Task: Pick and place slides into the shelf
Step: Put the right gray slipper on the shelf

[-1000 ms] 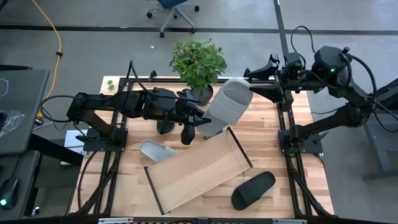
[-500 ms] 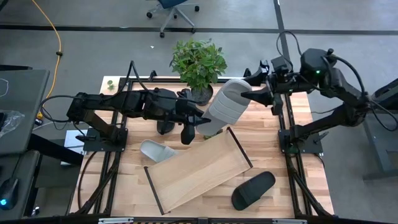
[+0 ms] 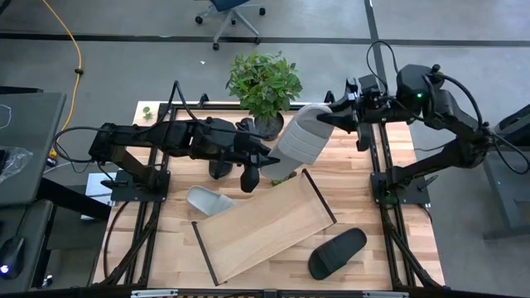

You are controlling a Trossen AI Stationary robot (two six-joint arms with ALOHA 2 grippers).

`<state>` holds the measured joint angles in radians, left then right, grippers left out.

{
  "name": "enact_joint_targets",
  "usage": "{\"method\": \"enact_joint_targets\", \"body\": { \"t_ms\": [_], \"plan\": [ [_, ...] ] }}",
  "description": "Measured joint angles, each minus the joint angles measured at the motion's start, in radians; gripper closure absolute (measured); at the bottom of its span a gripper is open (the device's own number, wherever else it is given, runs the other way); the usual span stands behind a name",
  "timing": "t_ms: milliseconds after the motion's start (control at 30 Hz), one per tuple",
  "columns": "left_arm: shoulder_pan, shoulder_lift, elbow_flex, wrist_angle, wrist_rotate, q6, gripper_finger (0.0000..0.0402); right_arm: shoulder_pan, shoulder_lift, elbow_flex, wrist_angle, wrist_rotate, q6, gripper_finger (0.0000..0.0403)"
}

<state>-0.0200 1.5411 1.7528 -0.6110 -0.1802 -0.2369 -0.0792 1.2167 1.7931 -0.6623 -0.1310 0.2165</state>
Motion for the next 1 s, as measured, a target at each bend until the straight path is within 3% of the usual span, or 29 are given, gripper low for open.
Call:
{"method": "enact_joint_targets", "body": {
  "t_ms": [267,467,600,733,1000],
  "plan": [
    [0.021,0.0,0.001,-0.072,0.007,0.005,0.0304,0.0,-0.008,-0.003,-0.018,0.037,-0.033,0.0389],
    [0.079,-0.002,0.001,-0.147,0.116,-0.001,0.0244,0.0,-0.093,0.001,-0.081,0.18,-0.064,0.0389],
    [0.108,-0.003,0.001,-0.179,0.16,0.03,0.0219,0.0,-0.13,0.001,-0.229,0.197,-0.022,0.039],
    [0.137,-0.039,-0.001,-0.171,0.17,0.066,0.0215,0.0,-0.13,0.0,-0.353,0.136,0.038,0.039],
    [0.173,-0.136,0.0,-0.13,0.168,0.105,0.024,-0.089,-0.003,-0.002,-0.342,-0.209,-0.016,0.0391]
  ]
}}
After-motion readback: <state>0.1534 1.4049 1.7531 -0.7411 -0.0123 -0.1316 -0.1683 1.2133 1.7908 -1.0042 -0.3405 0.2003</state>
